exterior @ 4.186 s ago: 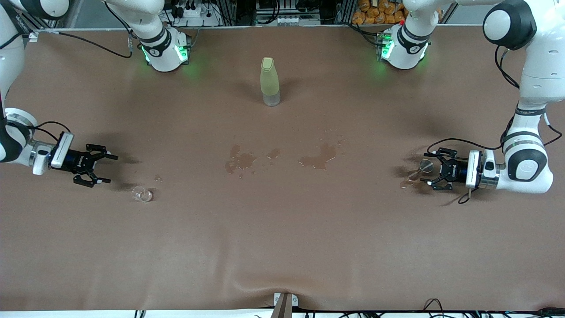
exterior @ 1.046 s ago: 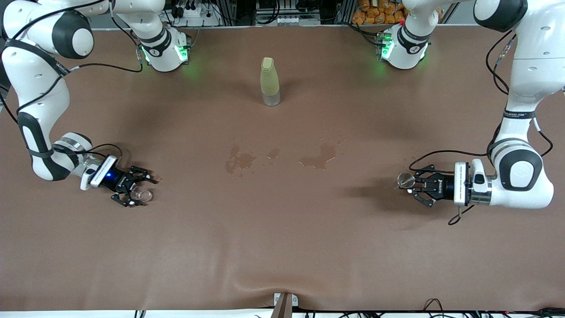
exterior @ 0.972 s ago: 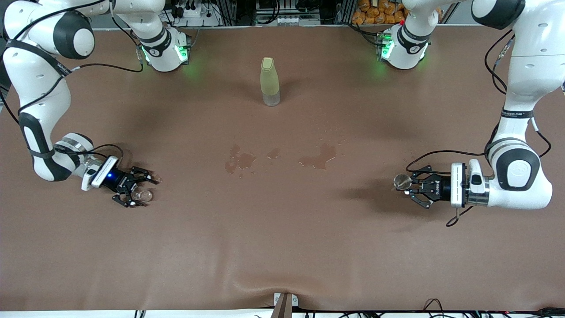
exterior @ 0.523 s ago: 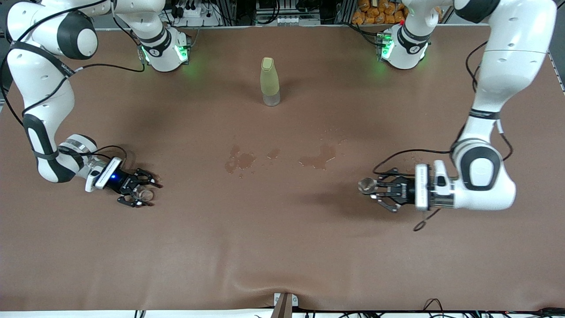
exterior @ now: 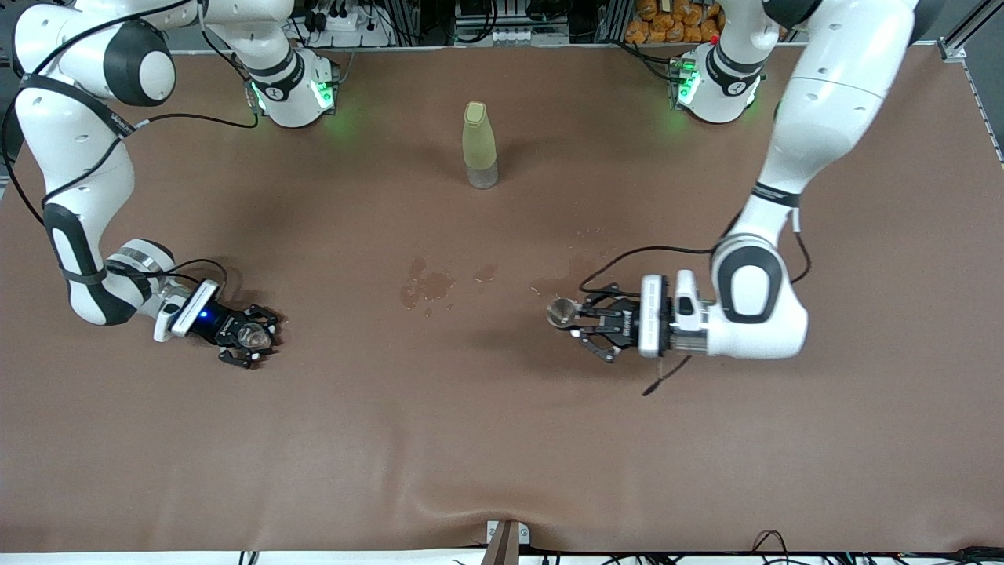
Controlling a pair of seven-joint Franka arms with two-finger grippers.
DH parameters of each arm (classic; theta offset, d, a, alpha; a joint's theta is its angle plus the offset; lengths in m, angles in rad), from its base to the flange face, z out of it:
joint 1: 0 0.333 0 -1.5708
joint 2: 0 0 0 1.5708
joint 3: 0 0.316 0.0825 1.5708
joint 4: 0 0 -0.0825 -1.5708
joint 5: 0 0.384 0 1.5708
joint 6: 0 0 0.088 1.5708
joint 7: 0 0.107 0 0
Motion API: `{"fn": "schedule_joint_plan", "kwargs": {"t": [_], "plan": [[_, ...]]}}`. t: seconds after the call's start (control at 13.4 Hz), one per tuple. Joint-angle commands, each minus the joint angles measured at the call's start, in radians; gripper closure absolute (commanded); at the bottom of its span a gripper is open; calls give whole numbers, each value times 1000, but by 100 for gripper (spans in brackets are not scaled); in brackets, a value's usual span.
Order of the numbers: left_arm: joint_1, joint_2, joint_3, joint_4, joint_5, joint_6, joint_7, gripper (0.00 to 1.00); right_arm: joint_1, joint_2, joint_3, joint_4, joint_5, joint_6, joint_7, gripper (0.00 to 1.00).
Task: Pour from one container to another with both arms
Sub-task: 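Lift the beaker and jigger, bringing the right gripper above the jigger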
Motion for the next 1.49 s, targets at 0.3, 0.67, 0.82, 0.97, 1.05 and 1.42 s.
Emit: {"fn": "schedule_joint_plan", "kwargs": {"t": [0.3,0.67,0.82,0.97,1.05,1.42], "plan": [[-44,-2,10,-1,-120,57,1,100,32,-37,-5,-11,20,-75,-87,100],[-78,16,10,1,-135,106,75,100,88,-154,-7,-18,-52,-189,194,100],[-99,33,10,8,-153,123,73,100,103,-218,-10,-23,-83,-193,291,100],[-144,39,11,30,-162,174,73,100,105,-302,-10,-40,-129,-201,396,100],[-183,44,12,49,-167,221,73,100,109,-345,-10,-52,-144,-227,457,100],[-271,111,11,136,-236,263,78,100,152,-555,-19,-165,-150,-270,681,100]]}}
